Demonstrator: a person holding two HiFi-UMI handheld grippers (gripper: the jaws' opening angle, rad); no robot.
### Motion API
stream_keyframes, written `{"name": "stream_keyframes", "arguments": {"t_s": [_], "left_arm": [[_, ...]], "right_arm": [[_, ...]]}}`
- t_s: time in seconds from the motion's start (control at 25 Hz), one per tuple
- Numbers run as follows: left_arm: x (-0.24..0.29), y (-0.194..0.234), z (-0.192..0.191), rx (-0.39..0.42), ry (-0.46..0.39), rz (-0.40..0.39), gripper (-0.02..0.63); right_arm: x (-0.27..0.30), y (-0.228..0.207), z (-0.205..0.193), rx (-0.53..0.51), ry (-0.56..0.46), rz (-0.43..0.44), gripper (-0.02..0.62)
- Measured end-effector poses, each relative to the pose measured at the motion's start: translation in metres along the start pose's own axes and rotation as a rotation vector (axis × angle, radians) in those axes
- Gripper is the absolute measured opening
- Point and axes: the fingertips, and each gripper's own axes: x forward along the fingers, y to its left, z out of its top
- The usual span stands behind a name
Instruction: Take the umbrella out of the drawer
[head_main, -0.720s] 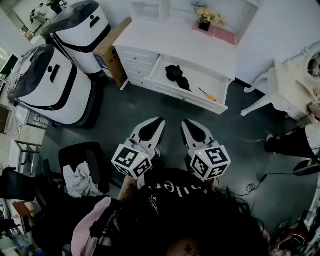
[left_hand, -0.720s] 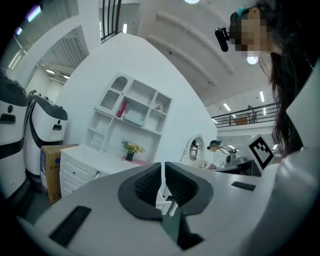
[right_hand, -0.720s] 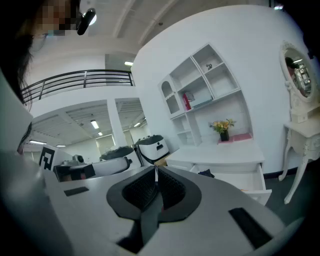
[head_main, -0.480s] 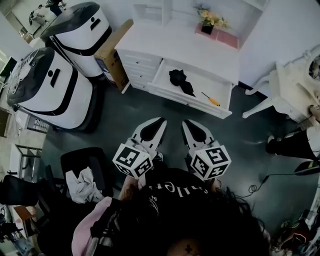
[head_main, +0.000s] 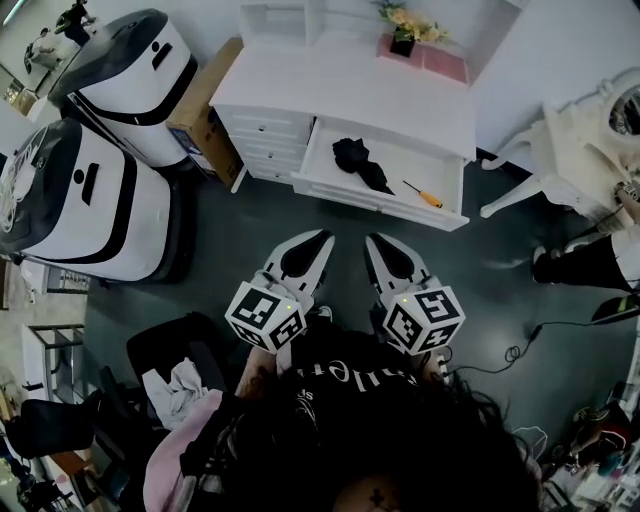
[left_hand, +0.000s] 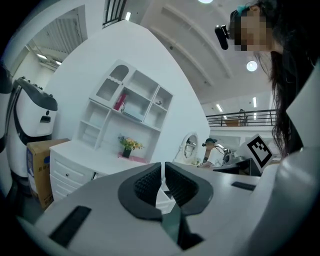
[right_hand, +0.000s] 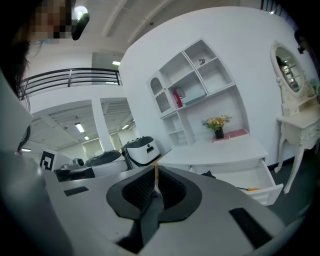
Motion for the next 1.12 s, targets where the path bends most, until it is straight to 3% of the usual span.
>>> {"name": "stream_keyframes", "arguments": {"t_s": [0.36,0.56,1.12], "left_arm": [[0.020,0.042,-0.013,-0.050,0.047,-0.035,0.034],[0.040,0.049,-0.015,-0.056,0.058,-0.046,0.033],[0.143,0.087,-0.005,-0.048,0.037,0.123,0.034]], "right_arm": [[0.027,-0.016,-0.015,0.013,0.056,-0.090,0.055],[0.040,-0.030,-0.014,0.017,0.081,-0.090,0.055],[0.103,-0.133,0.034,-0.024,0.139,0.034,0.055]]}}
